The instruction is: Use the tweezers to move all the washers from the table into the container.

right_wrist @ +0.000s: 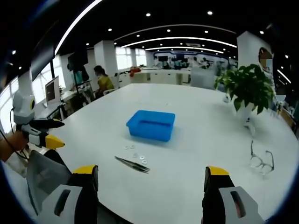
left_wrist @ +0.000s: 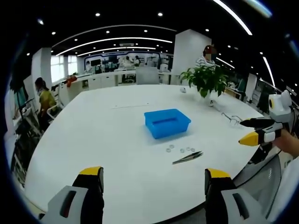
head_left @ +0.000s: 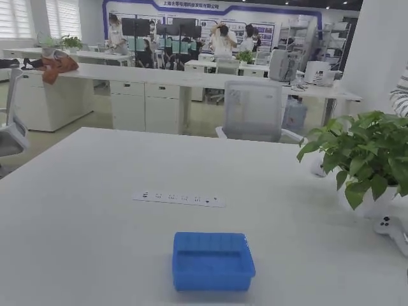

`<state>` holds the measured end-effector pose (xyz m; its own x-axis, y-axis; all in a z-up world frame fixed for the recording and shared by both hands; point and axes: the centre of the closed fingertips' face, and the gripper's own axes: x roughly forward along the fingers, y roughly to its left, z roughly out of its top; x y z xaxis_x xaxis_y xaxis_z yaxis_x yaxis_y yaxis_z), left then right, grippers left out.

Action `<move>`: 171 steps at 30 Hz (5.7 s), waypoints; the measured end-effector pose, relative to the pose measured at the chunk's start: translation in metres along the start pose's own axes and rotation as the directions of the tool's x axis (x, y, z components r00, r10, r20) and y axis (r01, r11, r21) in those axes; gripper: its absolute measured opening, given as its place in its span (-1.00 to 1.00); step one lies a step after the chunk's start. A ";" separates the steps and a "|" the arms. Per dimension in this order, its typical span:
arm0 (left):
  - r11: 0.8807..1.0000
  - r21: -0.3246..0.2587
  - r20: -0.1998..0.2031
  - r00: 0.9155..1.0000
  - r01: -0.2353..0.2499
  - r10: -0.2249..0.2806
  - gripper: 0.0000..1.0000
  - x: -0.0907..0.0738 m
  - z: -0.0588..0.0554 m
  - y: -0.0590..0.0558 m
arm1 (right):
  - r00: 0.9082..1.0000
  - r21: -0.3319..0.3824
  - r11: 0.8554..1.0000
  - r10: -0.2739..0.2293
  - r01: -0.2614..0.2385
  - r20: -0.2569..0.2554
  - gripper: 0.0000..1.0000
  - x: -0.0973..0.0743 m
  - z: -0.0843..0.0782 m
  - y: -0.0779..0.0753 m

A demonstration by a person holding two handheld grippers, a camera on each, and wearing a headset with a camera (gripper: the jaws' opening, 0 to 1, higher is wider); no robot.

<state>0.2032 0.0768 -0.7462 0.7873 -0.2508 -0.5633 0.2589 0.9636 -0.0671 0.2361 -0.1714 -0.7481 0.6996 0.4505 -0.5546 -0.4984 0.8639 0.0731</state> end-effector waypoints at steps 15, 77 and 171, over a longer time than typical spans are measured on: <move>1.000 0.011 -0.014 1.000 0.018 -0.018 0.81 0.008 0.000 -0.003 | 1.000 0.002 1.000 0.007 -0.007 -0.023 0.83 0.006 -0.003 -0.002; 0.679 0.480 -0.414 0.826 0.555 -0.382 -1.00 0.160 -0.055 -0.082 | 0.972 0.013 0.985 0.174 -0.174 -0.161 0.23 0.058 -0.031 0.017; 0.988 -0.014 0.164 0.975 -0.152 0.152 0.68 0.021 -0.002 0.040 | 0.847 -0.324 0.785 0.514 -0.528 -0.134 -0.94 0.167 0.047 0.088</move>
<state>0.2288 0.1099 -0.7624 0.8986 -0.1133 -0.4239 0.1285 0.9917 0.0074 0.3334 -0.0096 -0.7952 0.2679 0.7954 -0.5436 -0.9263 0.3678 0.0816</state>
